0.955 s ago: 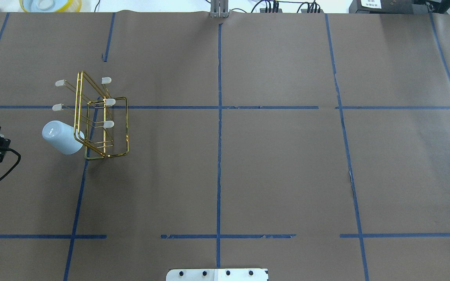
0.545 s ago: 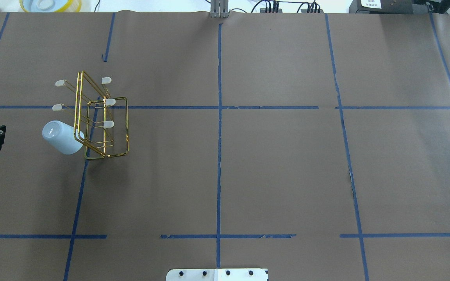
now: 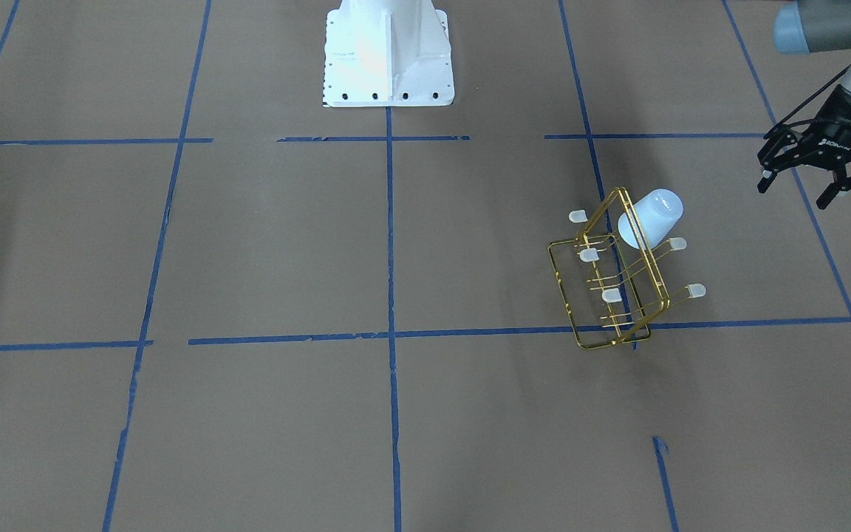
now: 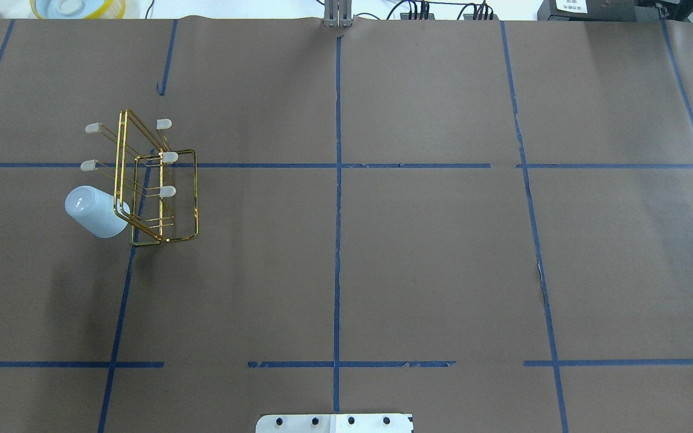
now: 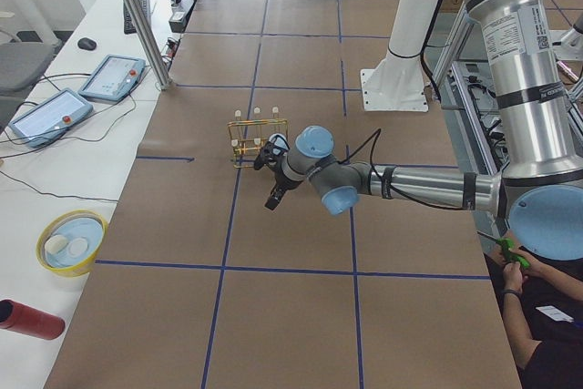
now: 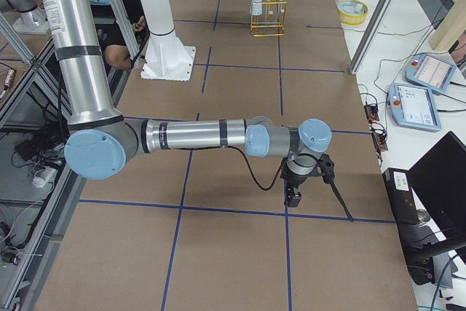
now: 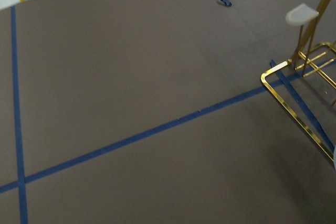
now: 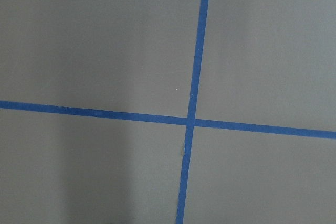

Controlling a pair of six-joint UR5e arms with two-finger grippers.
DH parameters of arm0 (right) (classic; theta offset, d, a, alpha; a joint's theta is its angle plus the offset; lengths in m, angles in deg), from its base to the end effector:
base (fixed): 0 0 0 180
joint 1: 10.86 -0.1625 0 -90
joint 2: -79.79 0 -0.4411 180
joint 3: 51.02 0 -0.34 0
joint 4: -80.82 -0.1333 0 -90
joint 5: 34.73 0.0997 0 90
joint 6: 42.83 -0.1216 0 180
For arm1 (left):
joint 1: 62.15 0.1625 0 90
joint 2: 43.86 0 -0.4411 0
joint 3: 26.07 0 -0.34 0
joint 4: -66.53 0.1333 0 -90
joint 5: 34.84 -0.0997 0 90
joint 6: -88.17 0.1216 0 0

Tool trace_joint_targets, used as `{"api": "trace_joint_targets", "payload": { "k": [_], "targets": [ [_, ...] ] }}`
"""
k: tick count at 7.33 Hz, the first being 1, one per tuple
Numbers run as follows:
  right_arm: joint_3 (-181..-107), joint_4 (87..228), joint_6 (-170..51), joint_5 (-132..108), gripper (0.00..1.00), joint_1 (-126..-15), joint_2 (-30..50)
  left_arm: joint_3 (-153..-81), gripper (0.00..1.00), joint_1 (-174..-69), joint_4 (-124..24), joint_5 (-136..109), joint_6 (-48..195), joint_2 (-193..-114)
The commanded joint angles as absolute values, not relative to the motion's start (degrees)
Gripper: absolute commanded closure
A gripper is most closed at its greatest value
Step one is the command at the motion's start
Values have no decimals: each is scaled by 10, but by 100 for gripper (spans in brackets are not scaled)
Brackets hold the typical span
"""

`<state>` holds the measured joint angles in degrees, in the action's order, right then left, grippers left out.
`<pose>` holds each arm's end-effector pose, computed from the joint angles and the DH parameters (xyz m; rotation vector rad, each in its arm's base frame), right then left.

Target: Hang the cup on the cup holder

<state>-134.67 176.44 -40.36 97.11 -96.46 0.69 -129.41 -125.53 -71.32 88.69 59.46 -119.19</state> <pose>0.0121 -0.5228 0.6611 -0.0301 -0.7302 -0.1077 0.1068 -0.3607 0.5945 0.4413 0.8545 0.2038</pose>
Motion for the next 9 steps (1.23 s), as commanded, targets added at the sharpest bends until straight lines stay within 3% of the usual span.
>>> {"api": "trace_joint_targets", "payload": {
  "k": [1, 6, 9],
  "targets": [
    [-1347, 1764, -403, 971, 0, -965, 7, -1280, 0, -1333, -542, 1038, 673, -1243],
    [-1346, 1764, -404, 971, 0, -965, 7, -1266, 0, -1449, -528, 1035, 761, -1234],
    [-1347, 1764, -404, 971, 0, -965, 7, -1256, 0, -1453, -513, 966, 768, -1230]
  ]
}}
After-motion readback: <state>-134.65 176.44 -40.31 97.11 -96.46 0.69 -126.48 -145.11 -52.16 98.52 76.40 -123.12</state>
